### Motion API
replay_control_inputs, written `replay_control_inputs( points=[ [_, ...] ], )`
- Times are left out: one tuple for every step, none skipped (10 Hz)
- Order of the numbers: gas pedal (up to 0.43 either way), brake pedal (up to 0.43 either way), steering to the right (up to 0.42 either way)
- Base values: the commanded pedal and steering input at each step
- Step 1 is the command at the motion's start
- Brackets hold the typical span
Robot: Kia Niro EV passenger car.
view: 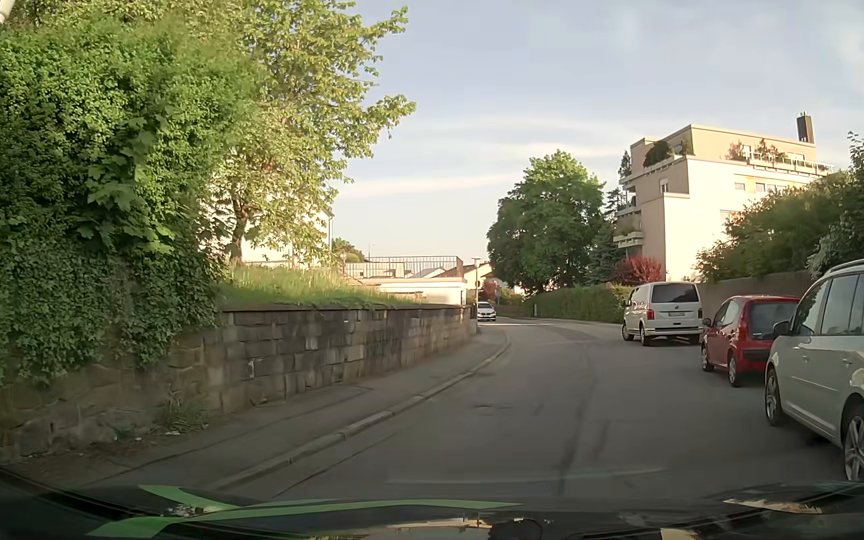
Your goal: Follow the waypoints while adhering to traffic rules and regulations
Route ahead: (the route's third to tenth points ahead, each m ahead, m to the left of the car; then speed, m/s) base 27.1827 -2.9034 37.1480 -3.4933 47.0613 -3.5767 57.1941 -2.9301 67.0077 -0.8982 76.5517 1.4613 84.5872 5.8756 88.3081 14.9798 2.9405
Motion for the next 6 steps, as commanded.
replay_control_inputs(
  points=[
    [0.067, 0.0, 0.046],
    [0.087, 0.0, 0.046],
    [0.087, 0.0, 0.05],
    [0.098, 0.0, 0.064],
    [0.098, 0.0, 0.085],
    [0.098, 0.0, 0.104]
  ],
)
